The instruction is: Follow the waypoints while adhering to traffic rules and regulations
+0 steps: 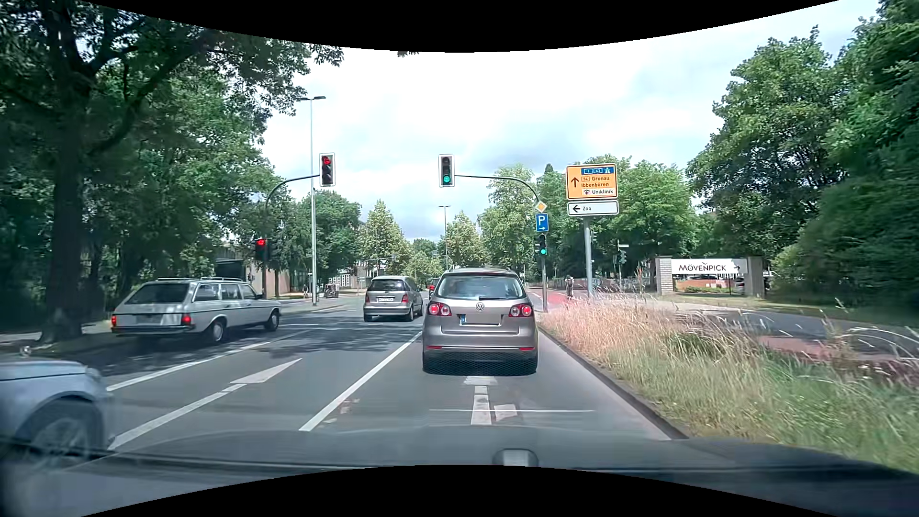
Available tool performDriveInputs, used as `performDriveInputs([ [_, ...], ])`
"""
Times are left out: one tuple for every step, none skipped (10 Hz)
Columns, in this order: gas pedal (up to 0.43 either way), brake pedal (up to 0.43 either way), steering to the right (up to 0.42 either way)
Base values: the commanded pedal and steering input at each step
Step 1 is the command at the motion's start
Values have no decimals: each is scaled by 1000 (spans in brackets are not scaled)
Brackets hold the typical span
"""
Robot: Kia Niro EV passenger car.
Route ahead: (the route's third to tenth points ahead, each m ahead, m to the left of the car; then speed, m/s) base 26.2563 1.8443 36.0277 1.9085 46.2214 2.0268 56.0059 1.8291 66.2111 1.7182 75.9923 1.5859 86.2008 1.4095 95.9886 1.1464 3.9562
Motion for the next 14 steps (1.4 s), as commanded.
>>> performDriveInputs([
  [228, 18, -7],
  [228, 18, -6],
  [228, 18, -6],
  [240, 18, -5],
  [248, 18, -5],
  [260, 18, -5],
  [260, 18, -4],
  [260, 18, -4],
  [248, 18, -4],
  [209, 18, -3],
  [197, 18, -3],
  [177, 18, -3],
  [157, 18, -3],
  [130, 18, -1],
])
